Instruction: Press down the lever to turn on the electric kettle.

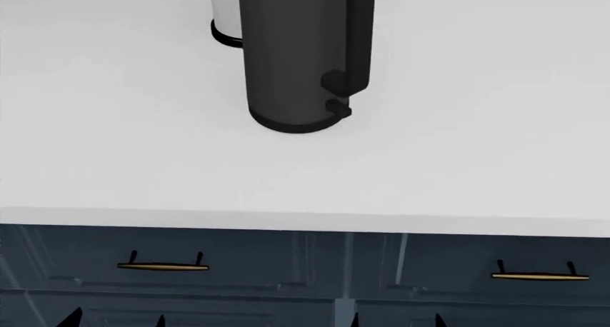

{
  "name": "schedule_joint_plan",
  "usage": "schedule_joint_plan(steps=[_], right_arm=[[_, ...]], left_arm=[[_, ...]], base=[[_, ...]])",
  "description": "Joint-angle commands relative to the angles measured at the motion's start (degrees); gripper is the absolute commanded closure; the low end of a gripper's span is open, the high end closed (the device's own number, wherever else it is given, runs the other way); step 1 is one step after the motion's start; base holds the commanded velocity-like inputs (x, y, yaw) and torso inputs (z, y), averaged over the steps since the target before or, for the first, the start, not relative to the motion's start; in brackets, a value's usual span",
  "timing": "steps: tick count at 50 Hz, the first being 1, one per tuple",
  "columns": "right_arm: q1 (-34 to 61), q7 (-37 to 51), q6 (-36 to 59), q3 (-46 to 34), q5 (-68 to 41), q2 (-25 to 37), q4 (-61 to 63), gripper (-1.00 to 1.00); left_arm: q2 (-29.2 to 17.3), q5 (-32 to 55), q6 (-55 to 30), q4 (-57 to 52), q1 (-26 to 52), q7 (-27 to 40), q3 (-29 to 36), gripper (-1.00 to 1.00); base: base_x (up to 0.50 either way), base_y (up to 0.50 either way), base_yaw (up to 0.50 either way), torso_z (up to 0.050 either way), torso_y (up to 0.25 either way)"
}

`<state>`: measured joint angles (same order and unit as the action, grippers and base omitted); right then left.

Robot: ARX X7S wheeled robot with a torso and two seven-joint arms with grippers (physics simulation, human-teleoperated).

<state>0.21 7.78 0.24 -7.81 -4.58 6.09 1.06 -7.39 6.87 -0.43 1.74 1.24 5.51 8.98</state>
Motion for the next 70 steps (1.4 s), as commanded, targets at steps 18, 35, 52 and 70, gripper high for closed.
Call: schedule_joint_plan(steps=[18, 35, 52, 70], right_arm=[[0.1, 2.5, 0.5, -1.4, -0.4, 1.5, 1.6, -1.00], [3.5, 5.2, 25.4, 1.6, -3.4, 7.1, 34.2, -1.00], [3.8, 5.0, 25.6, 0.7, -3.6, 8.4, 35.7, -1.00], [3.6, 5.2, 25.8, 1.2, -4.9, 9.0, 35.8, -1.00]], left_arm=[[-1.1, 1.4, -1.0, -2.1, 0.1, 2.1, 0.4, -1.00], [-7.0, 10.9, -24.8, -30.2, 4.0, 4.4, -2.3, -1.00], [-7.5, 14.1, -30.1, -30.7, 9.8, 4.6, -3.1, -1.00], [-8.0, 14.6, -29.6, -31.9, 9.2, 5.3, -3.4, -1.00]], base=[[0.00, 0.00, 0.00, 0.050, 0.000], [0.00, 0.00, 0.00, 0.018, 0.000], [0.24, 0.00, 0.00, 0.000, 0.000], [0.50, 0.00, 0.00, 0.000, 0.000]])
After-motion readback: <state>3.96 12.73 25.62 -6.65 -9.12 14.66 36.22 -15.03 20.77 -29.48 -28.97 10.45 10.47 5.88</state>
